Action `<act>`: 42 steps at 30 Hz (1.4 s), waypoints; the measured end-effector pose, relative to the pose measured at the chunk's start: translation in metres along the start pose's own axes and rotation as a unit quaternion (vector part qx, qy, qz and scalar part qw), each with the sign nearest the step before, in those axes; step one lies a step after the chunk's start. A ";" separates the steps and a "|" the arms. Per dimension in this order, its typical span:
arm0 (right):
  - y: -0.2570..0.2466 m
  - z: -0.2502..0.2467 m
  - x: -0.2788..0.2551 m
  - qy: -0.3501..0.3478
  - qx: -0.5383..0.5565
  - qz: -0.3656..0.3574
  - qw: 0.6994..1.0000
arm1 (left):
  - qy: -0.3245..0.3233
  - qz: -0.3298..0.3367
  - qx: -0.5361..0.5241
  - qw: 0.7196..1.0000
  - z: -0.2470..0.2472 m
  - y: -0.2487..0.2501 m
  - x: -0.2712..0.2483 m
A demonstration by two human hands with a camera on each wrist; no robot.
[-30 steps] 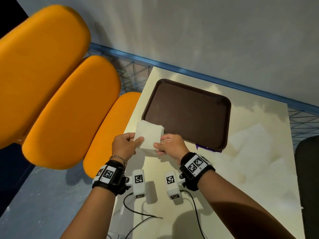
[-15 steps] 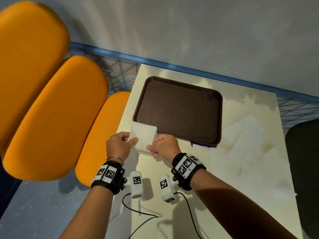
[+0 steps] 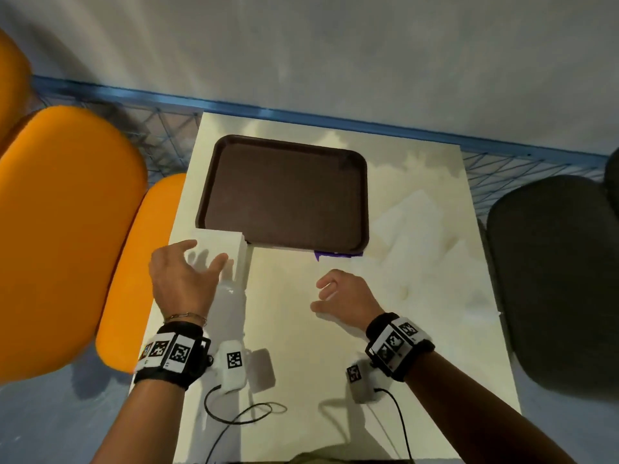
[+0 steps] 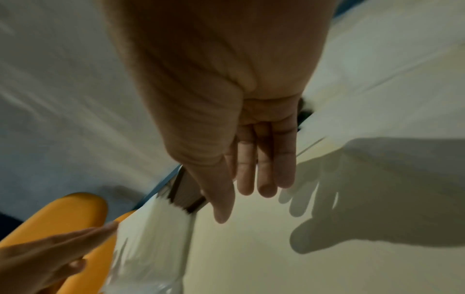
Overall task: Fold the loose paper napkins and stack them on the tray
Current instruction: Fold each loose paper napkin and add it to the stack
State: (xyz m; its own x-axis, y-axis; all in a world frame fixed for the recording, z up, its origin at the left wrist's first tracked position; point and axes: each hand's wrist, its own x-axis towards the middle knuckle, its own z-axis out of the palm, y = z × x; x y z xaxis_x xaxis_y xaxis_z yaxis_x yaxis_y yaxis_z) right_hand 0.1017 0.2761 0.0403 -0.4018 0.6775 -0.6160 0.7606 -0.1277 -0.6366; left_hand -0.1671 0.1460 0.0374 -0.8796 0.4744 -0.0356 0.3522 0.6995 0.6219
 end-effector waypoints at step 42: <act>0.117 -0.188 -0.134 0.061 -0.040 -0.257 0.964 | -0.336 0.032 -0.267 0.902 0.046 0.197 -0.262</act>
State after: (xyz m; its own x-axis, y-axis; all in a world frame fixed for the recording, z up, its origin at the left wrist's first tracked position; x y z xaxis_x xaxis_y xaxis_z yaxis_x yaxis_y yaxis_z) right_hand 0.3403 0.3065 0.1359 -0.6775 0.7165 -0.1663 0.5149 0.3006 -0.8028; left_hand 0.1478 0.1840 0.1336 -0.4066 0.8474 -0.3415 0.0324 0.3869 0.9215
